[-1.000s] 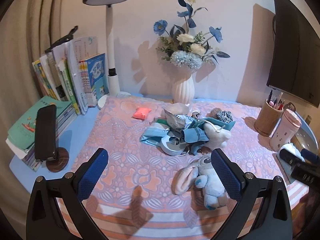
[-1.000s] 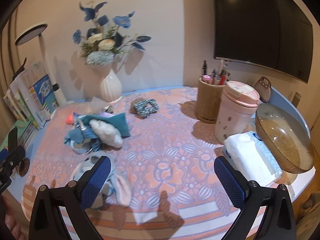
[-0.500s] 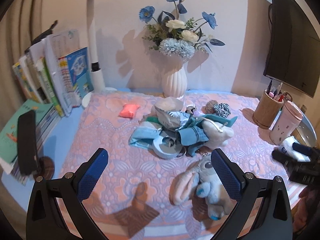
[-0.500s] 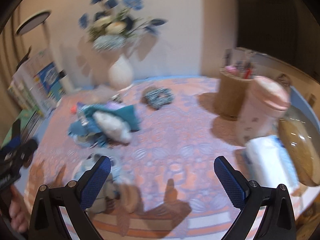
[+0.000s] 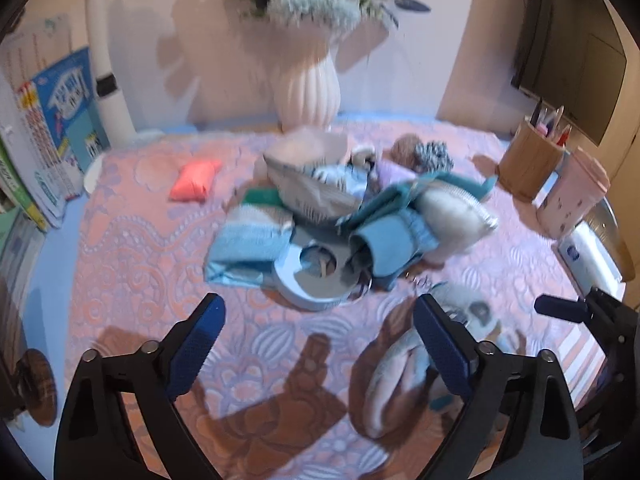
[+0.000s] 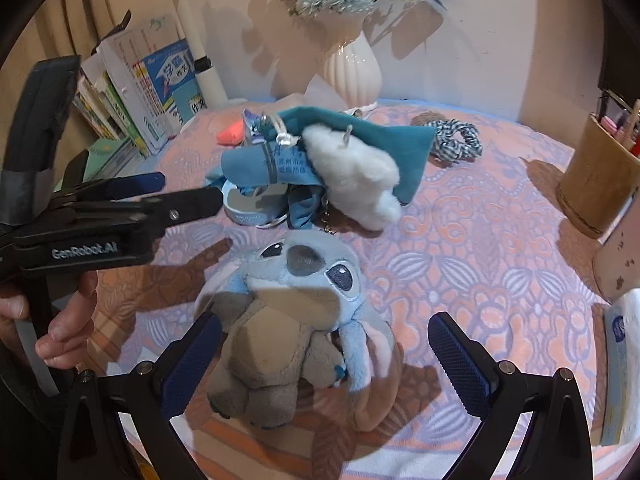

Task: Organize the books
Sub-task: 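Grasp the white tape roll with the left tool while the right tool grasps the Stitch plush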

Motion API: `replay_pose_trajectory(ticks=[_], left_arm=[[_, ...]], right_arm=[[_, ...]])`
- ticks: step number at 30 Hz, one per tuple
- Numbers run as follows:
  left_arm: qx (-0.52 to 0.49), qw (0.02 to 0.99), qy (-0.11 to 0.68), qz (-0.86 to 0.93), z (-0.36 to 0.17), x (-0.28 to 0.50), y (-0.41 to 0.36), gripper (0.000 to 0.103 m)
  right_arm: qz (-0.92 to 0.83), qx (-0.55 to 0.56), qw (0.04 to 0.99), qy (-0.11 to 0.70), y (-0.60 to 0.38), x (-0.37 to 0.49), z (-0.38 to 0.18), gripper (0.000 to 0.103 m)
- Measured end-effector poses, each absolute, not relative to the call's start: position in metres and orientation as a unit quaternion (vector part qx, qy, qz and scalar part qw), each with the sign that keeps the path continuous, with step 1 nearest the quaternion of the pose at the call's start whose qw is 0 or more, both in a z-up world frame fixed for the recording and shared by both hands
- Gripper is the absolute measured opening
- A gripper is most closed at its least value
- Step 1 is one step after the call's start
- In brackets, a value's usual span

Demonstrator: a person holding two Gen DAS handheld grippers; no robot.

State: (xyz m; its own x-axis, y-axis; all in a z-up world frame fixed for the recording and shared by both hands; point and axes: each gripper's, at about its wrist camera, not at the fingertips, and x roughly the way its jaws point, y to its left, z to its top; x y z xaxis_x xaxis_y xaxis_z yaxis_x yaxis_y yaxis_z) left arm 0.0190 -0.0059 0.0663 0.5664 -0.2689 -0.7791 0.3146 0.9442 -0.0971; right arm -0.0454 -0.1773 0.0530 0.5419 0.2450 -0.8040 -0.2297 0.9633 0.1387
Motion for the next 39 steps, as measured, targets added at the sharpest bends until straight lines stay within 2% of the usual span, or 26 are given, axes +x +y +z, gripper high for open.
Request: replay_pose_trajectory(ticks=[2, 4, 11, 14, 15, 17, 19, 21, 26, 39], left_arm=[[0.021, 0.880, 0.445, -0.166, 0.057, 0.027, -0.005, 0.093], [0.021, 0.875, 0.455, -0.164, 0.049, 0.038, -0.007, 0.085], [0.053, 0.869, 0.465, -0.158, 0.026, 0.067, -0.023, 0.081], [0.060, 0.867, 0.468, -0.159, 0.022, 0.070, -0.027, 0.072], [0.060, 0.867, 0.467, -0.163, 0.022, 0.069, -0.027, 0.066], [0.061, 0.868, 0.465, -0.164, 0.023, 0.065, -0.026, 0.064], [0.059, 0.869, 0.462, -0.164, 0.025, 0.061, -0.024, 0.063], [0.053, 0.871, 0.460, -0.164, 0.027, 0.055, -0.019, 0.062], [0.023, 0.876, 0.452, -0.163, 0.036, 0.040, 0.000, 0.062], [-0.032, 0.881, 0.428, -0.198, 0.060, -0.035, 0.022, 0.062]], right_arm=[[0.141, 0.012, 0.874, 0.464, -0.176, -0.042, 0.049, 0.103], [0.148, 0.017, 0.870, 0.471, -0.174, -0.038, 0.044, 0.103], [0.144, 0.019, 0.861, 0.487, -0.169, -0.027, 0.031, 0.103], [0.147, 0.018, 0.858, 0.492, -0.165, -0.022, 0.026, 0.103], [0.147, 0.014, 0.858, 0.492, -0.163, -0.022, 0.025, 0.103], [0.147, 0.007, 0.859, 0.490, -0.159, -0.021, 0.024, 0.103], [0.146, 0.000, 0.862, 0.486, -0.155, -0.022, 0.024, 0.100], [0.154, 0.002, 0.862, 0.484, -0.154, -0.024, 0.025, 0.087], [0.156, -0.004, 0.867, 0.474, -0.154, -0.032, 0.032, 0.076], [0.123, 0.023, 0.891, 0.437, -0.194, -0.056, 0.073, 0.073]])
